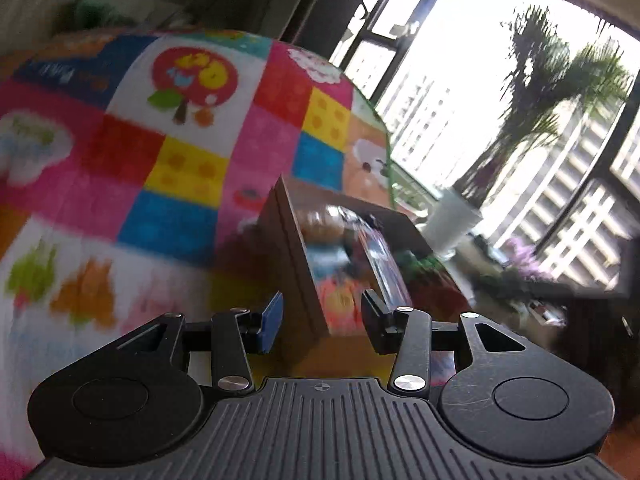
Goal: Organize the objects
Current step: 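Release the teal crank into the box with the right gripper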
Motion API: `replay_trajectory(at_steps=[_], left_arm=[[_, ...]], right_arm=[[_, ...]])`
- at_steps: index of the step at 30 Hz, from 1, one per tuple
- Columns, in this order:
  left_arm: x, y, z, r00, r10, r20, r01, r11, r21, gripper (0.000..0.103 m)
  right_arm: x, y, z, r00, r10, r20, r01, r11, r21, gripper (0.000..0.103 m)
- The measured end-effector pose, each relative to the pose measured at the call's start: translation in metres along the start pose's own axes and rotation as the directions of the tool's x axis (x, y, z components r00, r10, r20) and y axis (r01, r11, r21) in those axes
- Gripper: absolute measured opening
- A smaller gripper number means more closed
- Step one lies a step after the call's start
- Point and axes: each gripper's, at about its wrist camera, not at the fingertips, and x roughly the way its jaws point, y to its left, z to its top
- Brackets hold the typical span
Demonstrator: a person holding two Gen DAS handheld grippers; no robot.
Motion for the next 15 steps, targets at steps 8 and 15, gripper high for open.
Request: replay_trajectory(at_steps=[8, 15], left_arm=[[0.086, 0.007, 0.031, 0.966, 0.202, -0.163, -0.202, 0.979, 0.015, 0.055], [0.071, 0.018, 0.024, 0.944, 0.301, -0.137, -0.298, 0.954, 0.048, 0.073]], right_arm=[[0.012, 0.0, -0.051, 0.996, 0.069, -0.054, -0.07, 0.997, -0.011, 0.067], [0.021, 0.025, -0.049, 0.997, 0.073, 0.007, -0.072, 0.993, -0.09, 0.068]])
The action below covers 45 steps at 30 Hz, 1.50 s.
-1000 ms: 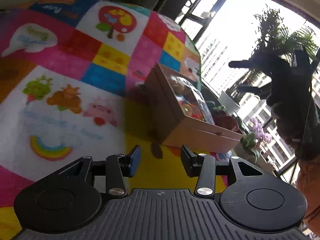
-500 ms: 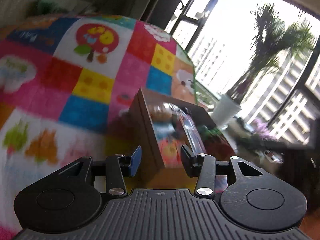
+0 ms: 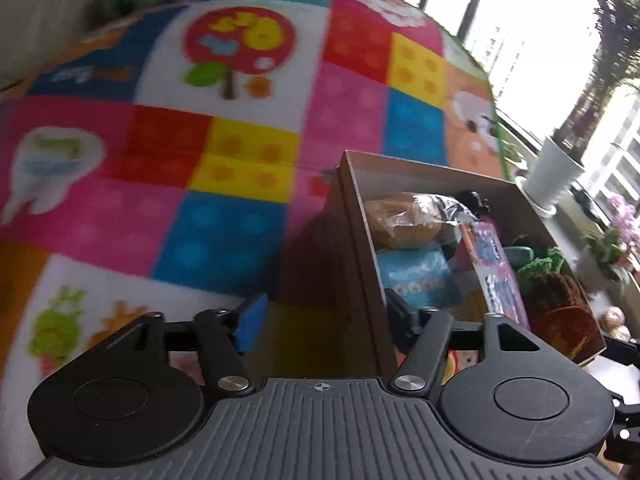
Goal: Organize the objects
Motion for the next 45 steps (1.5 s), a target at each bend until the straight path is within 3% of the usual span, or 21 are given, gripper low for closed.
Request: replay_trajectory(at_steps=[5, 6, 10, 14, 18, 23, 29, 32, 34, 36, 41, 45], left_arm=[[-0.001, 0.059, 0.0, 0.996, 0.071, 0.052, -0.063, 0.988, -0.141, 0.099], [0.001, 0.071, 0.001, 0.995, 0.082, 0.065, -0.071, 0.984, -0.161, 0.101], [0.008, 0.106, 0.009, 0.992, 0.092, 0.09, -0.073, 0.977, -0.202, 0.102], [0.015, 0.117, 0.011, 0.979, 0.155, 0.136, -0.133, 0.978, -0.162, 0.103], [0.017, 0.128, 0.01, 0.975, 0.148, 0.168, -0.116, 0.976, -0.186, 0.103], [0.019, 0.131, 0.01, 0.978, 0.133, 0.163, -0.097, 0.973, -0.208, 0.103], [0.014, 0.126, 0.01, 0.975, 0.166, 0.148, -0.133, 0.969, -0.209, 0.103], [-0.008, 0.12, 0.005, 0.961, 0.183, 0.209, -0.136, 0.966, -0.222, 0.103], [-0.036, 0.113, -0.005, 0.942, 0.2, 0.27, -0.139, 0.963, -0.229, 0.103], [-0.063, 0.102, -0.023, 0.937, 0.184, 0.297, -0.123, 0.97, -0.211, 0.103], [-0.096, 0.063, -0.092, 0.979, 0.089, 0.181, -0.057, 0.983, -0.176, 0.103], [-0.092, 0.033, -0.139, 0.988, 0.098, 0.116, -0.079, 0.984, -0.158, 0.103]], right_arm=[[0.027, 0.028, 0.016, 0.999, 0.045, 0.006, -0.045, 0.999, -0.026, 0.068], [0.036, 0.037, 0.021, 0.999, 0.05, 0.012, -0.049, 0.998, -0.04, 0.068], [0.065, 0.068, 0.037, 0.999, 0.032, 0.044, -0.027, 0.994, -0.104, 0.068], [0.082, 0.091, 0.05, 0.999, 0.024, 0.045, -0.018, 0.993, -0.121, 0.069], [0.088, 0.104, 0.053, 0.999, 0.018, 0.05, -0.01, 0.989, -0.144, 0.07], [0.09, 0.104, 0.052, 0.998, 0.02, 0.058, -0.011, 0.989, -0.147, 0.073], [0.079, 0.102, 0.043, 0.999, 0.016, 0.039, -0.011, 0.993, -0.12, 0.075], [0.061, 0.097, 0.036, 0.999, 0.02, 0.037, -0.017, 0.997, -0.082, 0.086], [0.047, 0.092, 0.028, 0.999, 0.018, 0.034, -0.016, 0.998, -0.059, 0.095], [0.034, 0.085, 0.017, 1.0, 0.005, 0.026, -0.003, 0.999, -0.043, 0.103], [0.015, 0.073, -0.013, 0.999, -0.016, -0.028, 0.016, 1.0, 0.001, 0.103], [0.012, 0.073, -0.038, 0.995, -0.052, -0.081, 0.051, 0.999, -0.008, 0.103]])
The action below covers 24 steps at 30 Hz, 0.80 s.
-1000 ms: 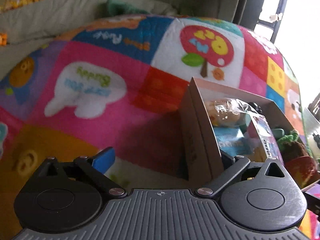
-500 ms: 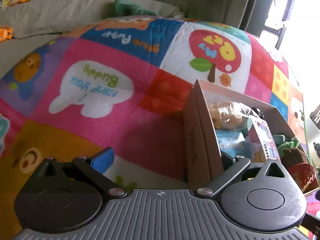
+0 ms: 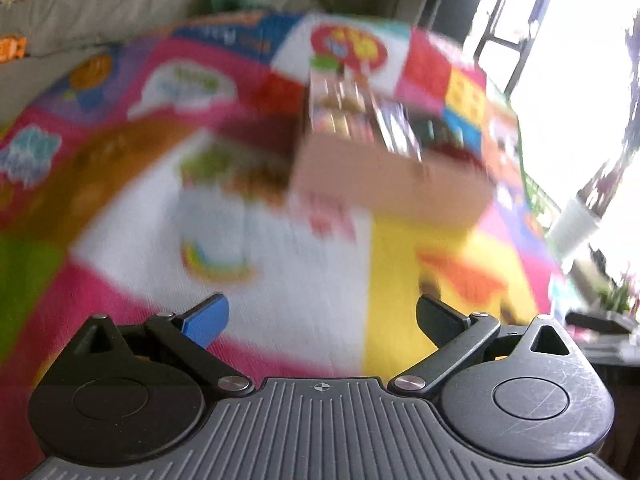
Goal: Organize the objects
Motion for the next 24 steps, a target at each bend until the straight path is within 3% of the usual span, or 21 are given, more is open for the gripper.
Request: replay_trajectory(at_steps=[1, 3, 6, 11, 16, 24], left_arm=[[-0.001, -0.009, -0.007, 0.998, 0.043, 0.037, -0.045, 0.998, 0.055, 0.103], [0.004, -0.023, -0.011, 0.993, 0.112, 0.039, -0.116, 0.987, 0.113, 0.103], [0.014, -0.037, -0.014, 0.981, 0.187, 0.061, -0.195, 0.964, 0.18, 0.103], [0.022, -0.036, -0.009, 0.974, 0.212, 0.078, -0.221, 0.964, 0.148, 0.103], [0.024, -0.037, -0.01, 0.971, 0.222, 0.086, -0.233, 0.962, 0.144, 0.103], [0.025, -0.037, -0.008, 0.971, 0.225, 0.086, -0.236, 0.961, 0.145, 0.103]], right_arm=[[0.004, -0.001, -0.004, 1.0, -0.017, -0.025, 0.017, 1.0, -0.001, 0.103], [0.011, -0.004, -0.01, 0.997, -0.034, -0.066, 0.034, 0.999, -0.001, 0.103], [0.009, -0.008, -0.012, 0.998, -0.021, -0.056, 0.021, 1.0, -0.012, 0.103], [0.016, -0.006, -0.002, 0.994, -0.047, -0.096, 0.048, 0.999, 0.003, 0.103], [0.024, 0.001, -0.012, 0.994, -0.087, 0.071, 0.087, 0.996, 0.003, 0.103], [0.03, 0.001, -0.007, 0.995, -0.071, 0.064, 0.069, 0.997, 0.019, 0.103]])
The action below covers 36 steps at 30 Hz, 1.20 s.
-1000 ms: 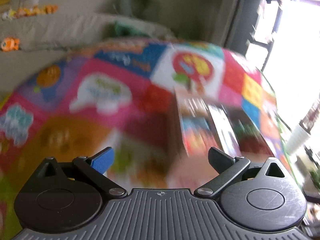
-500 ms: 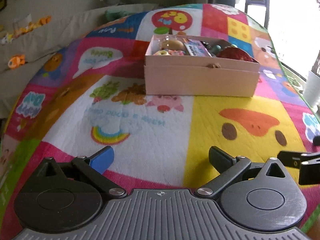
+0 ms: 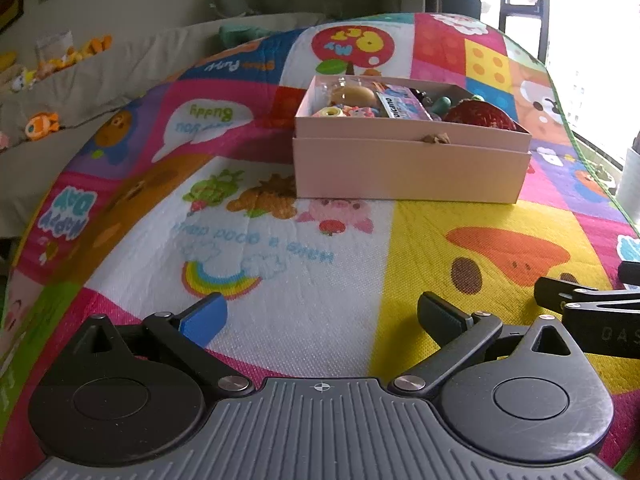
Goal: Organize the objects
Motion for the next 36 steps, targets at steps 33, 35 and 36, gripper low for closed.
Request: replay_trajectory(at_steps=[33, 35, 36], left_arm=[[-0.0015, -0.0003, -0.0015, 1.0, 0.001, -0.003, -0.001, 1.0, -0.013, 0.103], [-0.0014, -0.0002, -0.0013, 1.0, 0.001, -0.003, -0.001, 1.0, -0.013, 0.103], [-0.0014, -0.0003, -0.0014, 1.0, 0.001, -0.003, -0.001, 1.0, -0.013, 0.103]], right_arm=[[0.0011, 0.0013, 0.0, 1.0, 0.004, 0.0, -0.004, 1.0, 0.0, 0.103], [0.0011, 0.0012, 0.0001, 1.0, 0.005, 0.0, -0.005, 1.0, 0.0, 0.103], [0.0012, 0.0012, 0.0002, 1.0, 0.005, -0.001, -0.005, 1.0, 0.0, 0.103]])
